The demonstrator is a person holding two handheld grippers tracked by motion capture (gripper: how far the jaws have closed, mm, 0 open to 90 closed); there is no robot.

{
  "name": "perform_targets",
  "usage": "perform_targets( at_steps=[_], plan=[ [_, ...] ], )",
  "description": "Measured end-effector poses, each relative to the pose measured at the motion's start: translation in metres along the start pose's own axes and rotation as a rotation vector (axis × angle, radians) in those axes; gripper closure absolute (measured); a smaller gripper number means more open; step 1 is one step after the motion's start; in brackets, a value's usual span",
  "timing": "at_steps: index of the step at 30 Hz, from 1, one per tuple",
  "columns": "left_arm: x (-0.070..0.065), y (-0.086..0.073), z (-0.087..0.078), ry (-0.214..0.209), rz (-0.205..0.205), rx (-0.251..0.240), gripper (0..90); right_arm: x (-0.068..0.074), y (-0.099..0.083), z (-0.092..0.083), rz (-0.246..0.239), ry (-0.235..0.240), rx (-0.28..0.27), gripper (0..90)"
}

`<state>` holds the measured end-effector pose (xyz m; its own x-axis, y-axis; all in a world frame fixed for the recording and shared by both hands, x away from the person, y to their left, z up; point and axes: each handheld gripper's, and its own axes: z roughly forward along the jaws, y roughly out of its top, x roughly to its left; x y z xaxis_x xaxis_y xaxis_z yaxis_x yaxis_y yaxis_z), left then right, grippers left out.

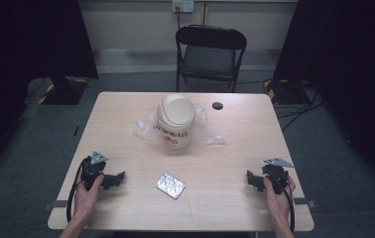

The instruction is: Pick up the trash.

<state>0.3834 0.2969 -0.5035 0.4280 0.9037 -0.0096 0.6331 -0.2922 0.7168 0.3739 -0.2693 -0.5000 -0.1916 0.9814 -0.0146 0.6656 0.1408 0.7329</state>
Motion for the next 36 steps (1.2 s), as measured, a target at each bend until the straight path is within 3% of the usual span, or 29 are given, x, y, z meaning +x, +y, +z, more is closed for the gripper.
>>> perform_targets(
  at_steps=[7,13,25,36],
  plan=[
    [0.001,0.000,0.000,-0.008,0.007,0.000,0.0,0.000,0.000,0.000,-0.006,0.003,-0.001,10.7],
    [0.001,0.000,0.000,-0.008,0.006,-0.001,0.0,0.002,0.002,-0.001,-0.017,0.017,-0.005,16.6],
    [0.002,0.000,0.000,-0.017,0.020,0.001,0.0,0.021,0.021,-0.004,-0.090,0.160,-0.012,16.9],
    [0.003,0.000,-0.001,-0.021,0.030,0.005,0.0,0.044,0.049,0.002,-0.139,0.239,-0.040,18.5]
  ],
)
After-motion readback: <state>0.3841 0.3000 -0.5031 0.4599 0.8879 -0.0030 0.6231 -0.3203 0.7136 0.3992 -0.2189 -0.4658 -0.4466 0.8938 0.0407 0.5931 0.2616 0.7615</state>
